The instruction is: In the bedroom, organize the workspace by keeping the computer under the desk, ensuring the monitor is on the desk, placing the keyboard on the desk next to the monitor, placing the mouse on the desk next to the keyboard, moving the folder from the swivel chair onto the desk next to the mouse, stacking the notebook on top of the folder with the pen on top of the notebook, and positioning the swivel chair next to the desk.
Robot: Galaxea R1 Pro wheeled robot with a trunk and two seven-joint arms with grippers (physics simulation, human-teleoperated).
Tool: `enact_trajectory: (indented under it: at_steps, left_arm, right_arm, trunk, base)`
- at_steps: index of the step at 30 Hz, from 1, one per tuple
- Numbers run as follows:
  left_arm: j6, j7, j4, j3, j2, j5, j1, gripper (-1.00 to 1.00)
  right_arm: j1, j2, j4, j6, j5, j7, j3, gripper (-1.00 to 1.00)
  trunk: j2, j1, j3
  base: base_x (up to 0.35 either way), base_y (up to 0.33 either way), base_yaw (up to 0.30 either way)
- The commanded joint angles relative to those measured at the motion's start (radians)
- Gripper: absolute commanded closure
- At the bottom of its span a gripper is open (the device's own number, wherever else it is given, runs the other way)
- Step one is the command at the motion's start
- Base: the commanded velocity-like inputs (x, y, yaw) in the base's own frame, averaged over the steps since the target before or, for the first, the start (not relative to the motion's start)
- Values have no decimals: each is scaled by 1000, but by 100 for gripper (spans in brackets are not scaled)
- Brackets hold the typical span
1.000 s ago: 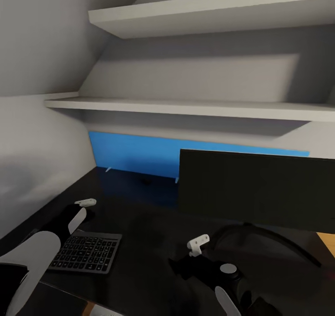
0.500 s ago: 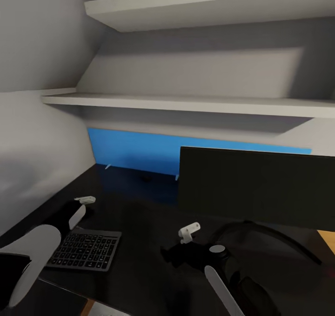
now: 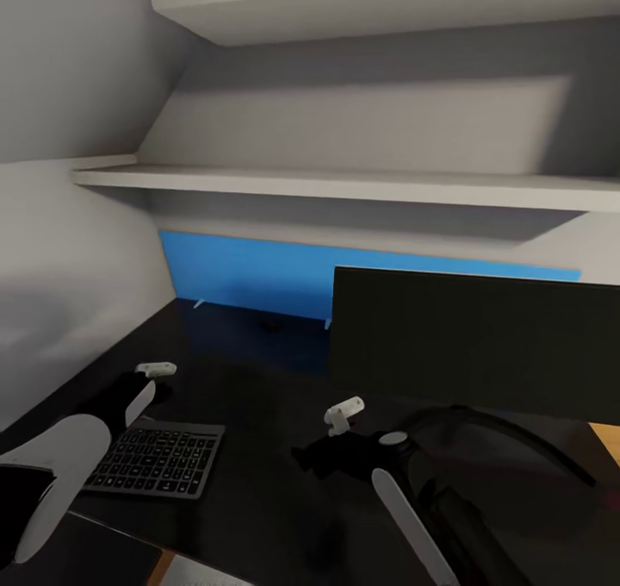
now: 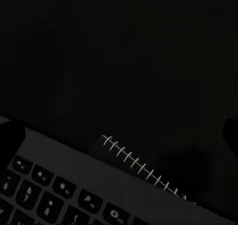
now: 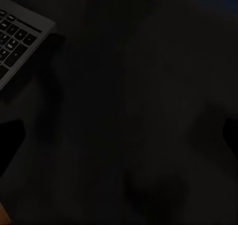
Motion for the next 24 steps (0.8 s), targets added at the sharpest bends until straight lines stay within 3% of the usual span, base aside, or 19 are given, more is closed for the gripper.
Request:
enact_trajectory:
  at_steps: [1, 6, 24]
  left_arm:
    - [-8, 2, 10, -8, 5, 9, 0, -100]
    - [-28, -3, 28, -9, 12, 7, 2, -100]
    - [-32, -7, 36, -8, 26, 6, -8, -100]
  right_arm:
    - [-9, 1, -1, 9, -10, -10, 2, -100]
    - [-23, 4, -1, 48, -12, -8, 2, -100]
    - [-36, 6, -1, 49, -14, -7, 2, -100]
  trunk:
    - [-1, 0, -3]
    - [-1, 0, -11]
    - [-1, 0, -39]
  base:
    - [0, 0, 0]
    - [0, 0, 0]
    - [0, 0, 0]
